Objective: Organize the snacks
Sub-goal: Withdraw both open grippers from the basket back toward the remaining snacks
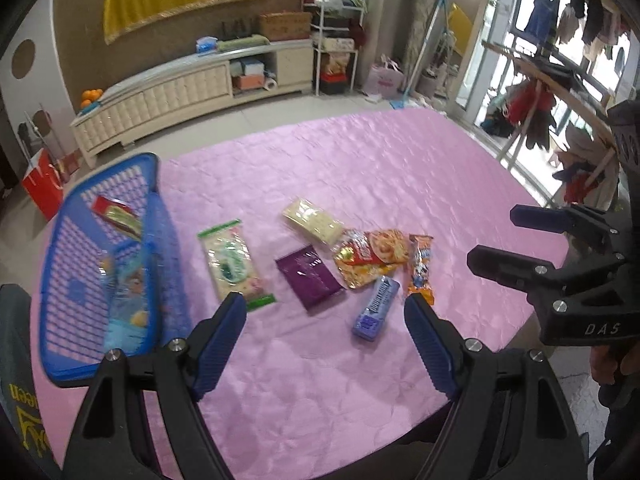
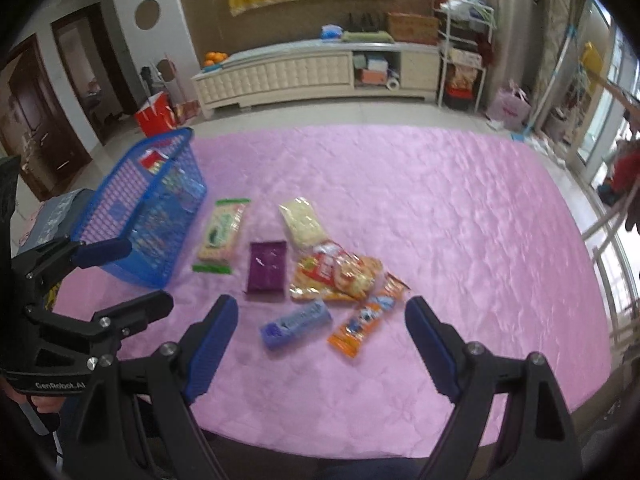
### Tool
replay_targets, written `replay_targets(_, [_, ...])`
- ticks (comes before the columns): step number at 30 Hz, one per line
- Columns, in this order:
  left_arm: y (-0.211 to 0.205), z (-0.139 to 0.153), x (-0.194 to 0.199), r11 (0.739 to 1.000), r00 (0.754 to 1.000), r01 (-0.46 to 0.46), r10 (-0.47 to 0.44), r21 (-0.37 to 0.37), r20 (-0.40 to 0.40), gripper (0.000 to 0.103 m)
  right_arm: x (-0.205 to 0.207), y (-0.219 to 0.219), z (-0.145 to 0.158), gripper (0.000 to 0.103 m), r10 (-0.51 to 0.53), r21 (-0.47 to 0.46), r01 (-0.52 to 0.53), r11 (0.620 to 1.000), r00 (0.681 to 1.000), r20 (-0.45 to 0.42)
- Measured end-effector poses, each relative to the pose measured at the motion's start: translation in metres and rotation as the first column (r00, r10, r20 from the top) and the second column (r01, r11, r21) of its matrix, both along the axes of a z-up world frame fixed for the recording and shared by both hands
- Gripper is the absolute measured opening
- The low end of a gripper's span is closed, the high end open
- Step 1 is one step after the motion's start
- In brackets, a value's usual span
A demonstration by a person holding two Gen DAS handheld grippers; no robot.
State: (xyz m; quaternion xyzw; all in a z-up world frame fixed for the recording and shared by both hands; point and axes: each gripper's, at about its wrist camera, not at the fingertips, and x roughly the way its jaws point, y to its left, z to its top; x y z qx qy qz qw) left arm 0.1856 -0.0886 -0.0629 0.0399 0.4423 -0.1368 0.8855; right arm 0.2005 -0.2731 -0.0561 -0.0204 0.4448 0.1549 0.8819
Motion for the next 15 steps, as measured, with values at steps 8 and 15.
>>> replay_targets(8, [-0.025, -0.045, 0.020, 0.998, 0.996, 0.051, -0.049, 0.023, -0.081, 0.079, 0.009, -0.019, -0.039, 0.088, -0.039, -0.020, 0.038, 0.999, 0.998, -0.057])
replay_targets(15, [-0.041, -0.085, 0.035, 0.994, 0.982, 0.108, -0.102, 0.032, -0.158, 0.073, 0.021, -0.021, -0.075, 0.088, -0.060, -0.060, 0.053, 0.997, 0.991, -0.118])
